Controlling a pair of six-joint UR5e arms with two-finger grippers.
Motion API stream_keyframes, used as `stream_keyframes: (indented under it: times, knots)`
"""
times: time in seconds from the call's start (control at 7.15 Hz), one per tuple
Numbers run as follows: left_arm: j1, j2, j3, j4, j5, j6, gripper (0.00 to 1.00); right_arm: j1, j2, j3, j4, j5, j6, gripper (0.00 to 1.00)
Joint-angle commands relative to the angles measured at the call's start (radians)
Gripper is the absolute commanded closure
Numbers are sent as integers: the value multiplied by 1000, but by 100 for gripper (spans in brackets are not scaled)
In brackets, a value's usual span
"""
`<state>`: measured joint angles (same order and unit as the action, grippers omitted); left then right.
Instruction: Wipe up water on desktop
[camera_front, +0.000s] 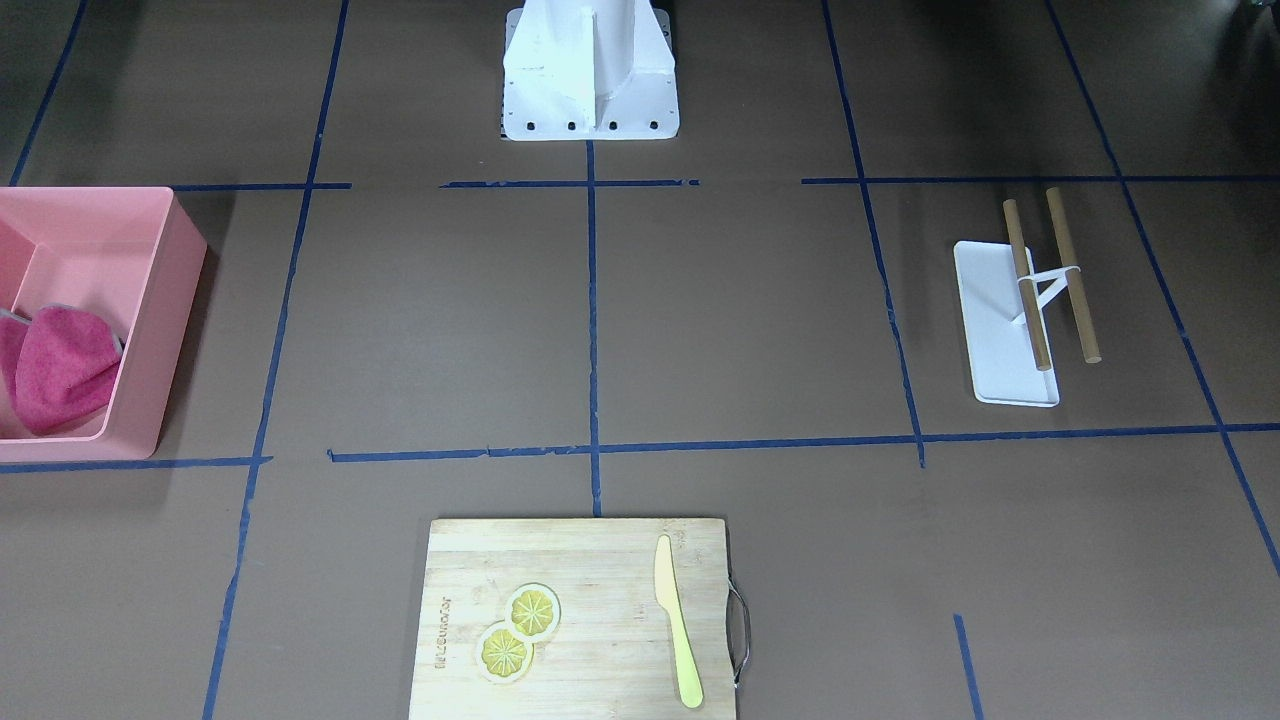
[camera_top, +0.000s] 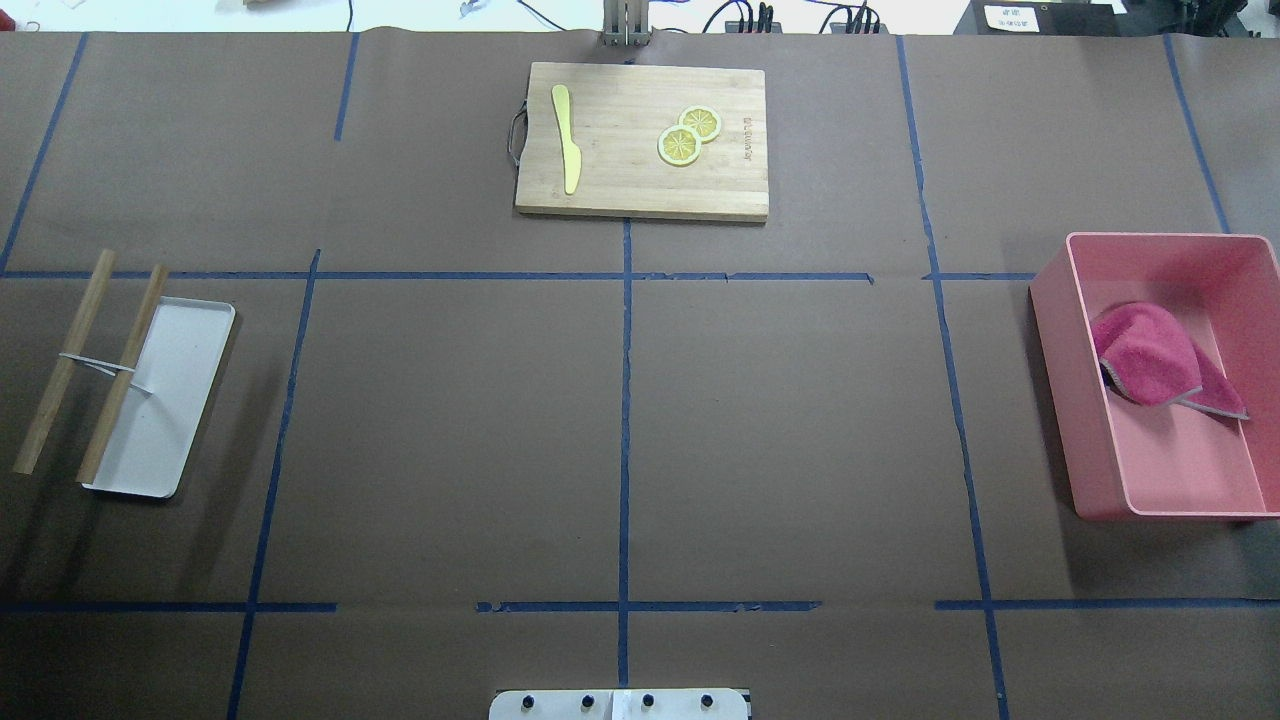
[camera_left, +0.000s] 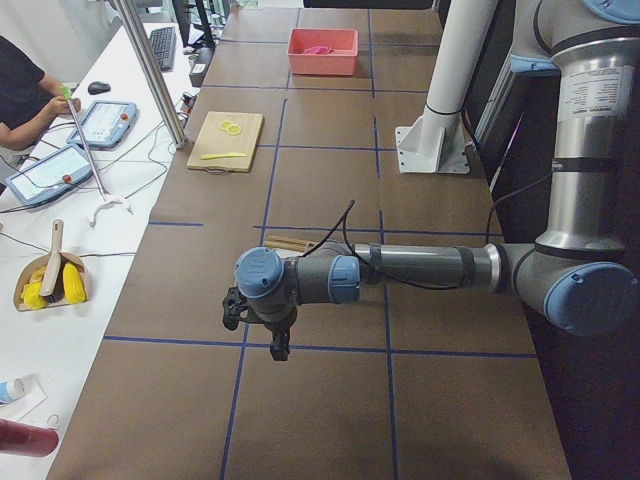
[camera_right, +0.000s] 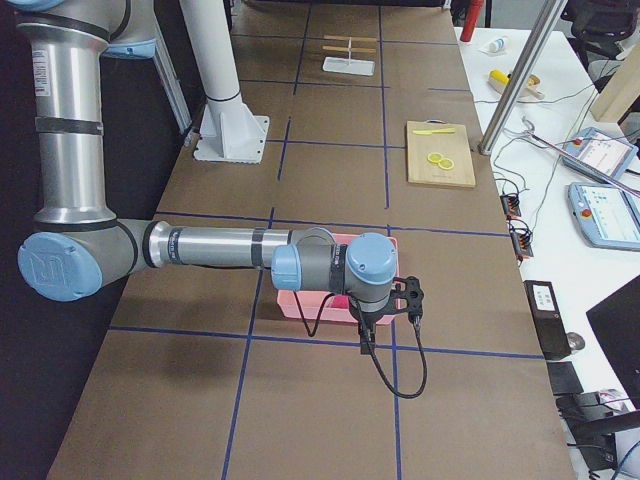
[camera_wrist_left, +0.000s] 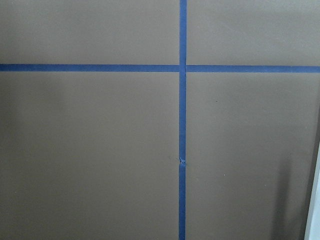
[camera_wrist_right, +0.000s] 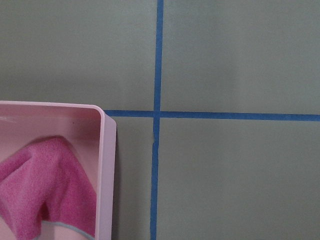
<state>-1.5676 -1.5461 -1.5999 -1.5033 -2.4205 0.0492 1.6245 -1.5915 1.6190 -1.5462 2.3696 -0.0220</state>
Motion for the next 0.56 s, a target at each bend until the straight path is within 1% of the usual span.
stream_keyframes:
  times: [0.0,0.42]
  knots:
    - [0,-2,0,0,1,0,0,0,-1,1,0,2,0,0]
    - [0,-6,0,0,1,-2,0,0,-2,1,-2,22,2,0]
